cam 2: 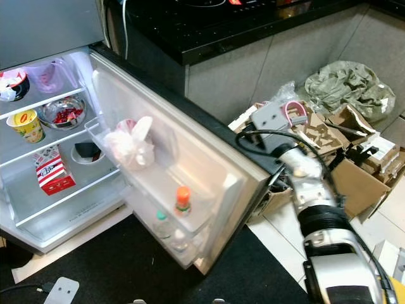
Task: Restocking fridge
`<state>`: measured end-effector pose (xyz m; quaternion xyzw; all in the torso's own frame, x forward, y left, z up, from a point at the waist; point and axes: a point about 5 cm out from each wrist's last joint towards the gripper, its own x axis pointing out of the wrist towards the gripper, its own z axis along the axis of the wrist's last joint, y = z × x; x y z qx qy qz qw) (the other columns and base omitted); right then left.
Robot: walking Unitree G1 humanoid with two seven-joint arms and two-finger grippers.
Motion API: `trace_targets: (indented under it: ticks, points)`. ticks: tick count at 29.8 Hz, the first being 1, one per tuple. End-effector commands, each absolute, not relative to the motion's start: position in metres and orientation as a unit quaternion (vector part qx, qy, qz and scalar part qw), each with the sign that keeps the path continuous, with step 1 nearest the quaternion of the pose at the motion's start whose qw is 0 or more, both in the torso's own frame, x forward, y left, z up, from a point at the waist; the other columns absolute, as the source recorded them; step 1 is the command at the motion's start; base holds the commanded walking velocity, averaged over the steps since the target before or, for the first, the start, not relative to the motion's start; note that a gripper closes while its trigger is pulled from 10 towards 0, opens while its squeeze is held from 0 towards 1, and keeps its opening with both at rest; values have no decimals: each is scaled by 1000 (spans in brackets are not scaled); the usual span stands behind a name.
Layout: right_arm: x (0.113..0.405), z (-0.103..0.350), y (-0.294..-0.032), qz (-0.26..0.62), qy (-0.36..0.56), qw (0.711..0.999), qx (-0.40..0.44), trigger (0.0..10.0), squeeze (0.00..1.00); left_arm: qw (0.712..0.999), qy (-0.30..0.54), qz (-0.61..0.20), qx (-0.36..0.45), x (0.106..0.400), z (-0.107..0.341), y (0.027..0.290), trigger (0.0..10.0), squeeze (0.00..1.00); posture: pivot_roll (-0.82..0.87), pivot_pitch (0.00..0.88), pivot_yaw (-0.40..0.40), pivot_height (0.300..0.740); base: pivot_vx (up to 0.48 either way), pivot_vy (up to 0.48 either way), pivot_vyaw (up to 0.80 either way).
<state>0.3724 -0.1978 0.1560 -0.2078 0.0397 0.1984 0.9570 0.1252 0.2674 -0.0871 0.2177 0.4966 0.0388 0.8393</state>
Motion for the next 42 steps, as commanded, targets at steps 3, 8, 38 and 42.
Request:
trace_targets:
  ticks: [3,8,38,42]
  points:
    - [350,131,-144,347,46,916,-194,10000,0,830,511,33,220,116,-89,272,10000,0,19,115,-23,740,0,0,0]
    - [318,141,-90,486,6,862,-146,10000,0,830,512,32,221,116,-89,273,10000,0,22,117,-22,740,0,0,0]
    - [283,141,-78,537,33,842,-46,10000,0,828,514,29,223,116,-87,276,10000,0,24,124,-15,740,0,0,0]
    - [283,141,-77,533,34,844,-44,10000,0,828,514,29,223,116,-87,276,10000,0,25,124,-15,740,0,0,0]
